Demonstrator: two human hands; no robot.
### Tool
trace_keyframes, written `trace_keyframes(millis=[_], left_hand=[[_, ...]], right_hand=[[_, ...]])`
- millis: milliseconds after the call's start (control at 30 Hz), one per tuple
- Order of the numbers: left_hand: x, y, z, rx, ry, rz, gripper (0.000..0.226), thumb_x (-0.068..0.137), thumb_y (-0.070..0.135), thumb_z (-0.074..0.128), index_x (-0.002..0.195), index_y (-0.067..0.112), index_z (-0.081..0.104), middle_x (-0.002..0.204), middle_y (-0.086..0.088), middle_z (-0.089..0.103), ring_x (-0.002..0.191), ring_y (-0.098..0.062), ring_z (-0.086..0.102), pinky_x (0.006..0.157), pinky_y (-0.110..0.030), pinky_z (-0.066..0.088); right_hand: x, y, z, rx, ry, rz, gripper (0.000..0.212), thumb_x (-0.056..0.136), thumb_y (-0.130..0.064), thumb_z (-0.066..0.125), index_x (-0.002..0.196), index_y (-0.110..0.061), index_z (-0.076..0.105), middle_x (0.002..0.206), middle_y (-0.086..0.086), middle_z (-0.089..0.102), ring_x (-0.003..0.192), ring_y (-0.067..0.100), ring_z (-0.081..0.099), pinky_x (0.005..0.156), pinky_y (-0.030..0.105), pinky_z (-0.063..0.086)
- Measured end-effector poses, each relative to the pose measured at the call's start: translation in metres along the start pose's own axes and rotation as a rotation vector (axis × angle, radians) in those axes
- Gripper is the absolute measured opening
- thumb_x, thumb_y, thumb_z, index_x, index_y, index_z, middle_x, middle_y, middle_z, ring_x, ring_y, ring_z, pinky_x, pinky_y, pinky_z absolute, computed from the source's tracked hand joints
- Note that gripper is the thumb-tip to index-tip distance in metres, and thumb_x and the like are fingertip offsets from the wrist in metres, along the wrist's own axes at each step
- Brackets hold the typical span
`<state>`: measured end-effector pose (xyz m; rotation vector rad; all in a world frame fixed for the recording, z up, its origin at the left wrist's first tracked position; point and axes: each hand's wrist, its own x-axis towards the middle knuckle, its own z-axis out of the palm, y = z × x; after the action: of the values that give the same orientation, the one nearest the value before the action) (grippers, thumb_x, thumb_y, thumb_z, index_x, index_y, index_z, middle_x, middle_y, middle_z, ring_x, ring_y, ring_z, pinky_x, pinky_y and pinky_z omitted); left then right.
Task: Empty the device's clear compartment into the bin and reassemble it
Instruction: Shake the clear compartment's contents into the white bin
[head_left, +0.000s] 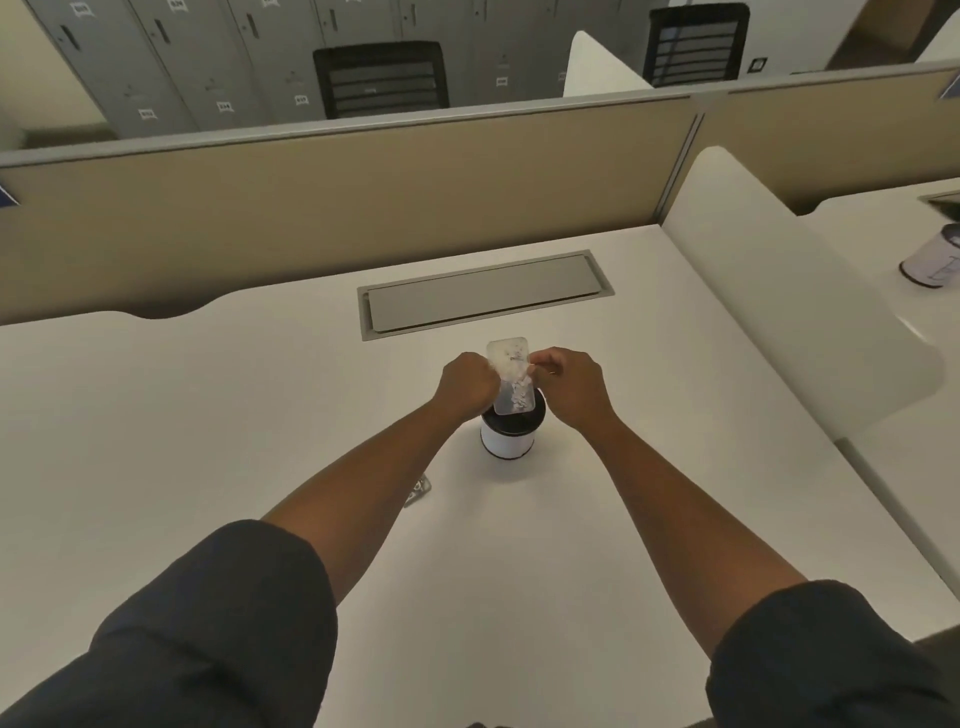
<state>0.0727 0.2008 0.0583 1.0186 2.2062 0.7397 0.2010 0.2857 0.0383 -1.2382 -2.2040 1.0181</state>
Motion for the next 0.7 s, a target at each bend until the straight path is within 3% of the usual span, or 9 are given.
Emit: trace_keyframes(millis=[133,267,433,533,700], left_hand=[[0.001,-0.003,0.003,0.086,0.054,0.065,0.024,0.087,0.0,0.041,0.07,-0.005,0.057,0.088,-0.03,0.064,0.081,-0.042,0.058,0.057,-0.03,0.033],[0.002,-0.013,0.008,0.087,0.104,0.091,0.031,0.087,0.004,0.043,0.056,0.007,0.043,0.06,-0.005,0.047,0.066,-0.024,0.045,0.049,-0.024,0.029],[-0.005,-0.019,0.012,0.066,0.161,0.136,0.016,0.081,0.005,0.049,0.069,0.001,0.059,0.069,-0.011,0.06,0.064,-0.023,0.05,0.056,-0.028,0.038],[-0.009,-0.022,0.012,0.016,0.2,0.129,0.013,0.078,0.007,0.053,0.078,0.004,0.066,0.071,-0.006,0.063,0.065,-0.02,0.053,0.053,-0.021,0.039],[-0.015,-0.023,0.011,0.024,0.218,0.164,0.017,0.081,0.009,0.057,0.085,0.002,0.071,0.082,-0.013,0.072,0.075,-0.024,0.063,0.067,-0.032,0.052]], right_hand=[[-0.003,0.006,0.002,-0.026,0.027,-0.051,0.017,0.086,-0.016,0.063,0.099,-0.011,0.073,0.098,0.004,0.076,0.077,0.004,0.057,0.065,-0.011,0.031],[-0.005,0.01,0.004,-0.051,0.033,-0.087,0.014,0.086,-0.015,0.065,0.096,-0.01,0.073,0.096,0.005,0.076,0.075,0.005,0.057,0.066,-0.01,0.031],[-0.008,0.013,0.004,-0.083,0.02,-0.105,0.012,0.086,-0.013,0.064,0.095,-0.009,0.072,0.093,0.005,0.076,0.072,0.006,0.056,0.064,-0.01,0.031],[-0.011,0.012,0.004,-0.097,0.025,-0.113,0.014,0.087,-0.011,0.063,0.097,-0.008,0.072,0.095,0.006,0.076,0.074,0.007,0.055,0.063,-0.011,0.03],[-0.016,0.012,0.003,-0.12,0.024,-0.119,0.014,0.089,-0.012,0.062,0.098,-0.008,0.072,0.096,0.007,0.076,0.074,0.01,0.056,0.059,-0.007,0.034]])
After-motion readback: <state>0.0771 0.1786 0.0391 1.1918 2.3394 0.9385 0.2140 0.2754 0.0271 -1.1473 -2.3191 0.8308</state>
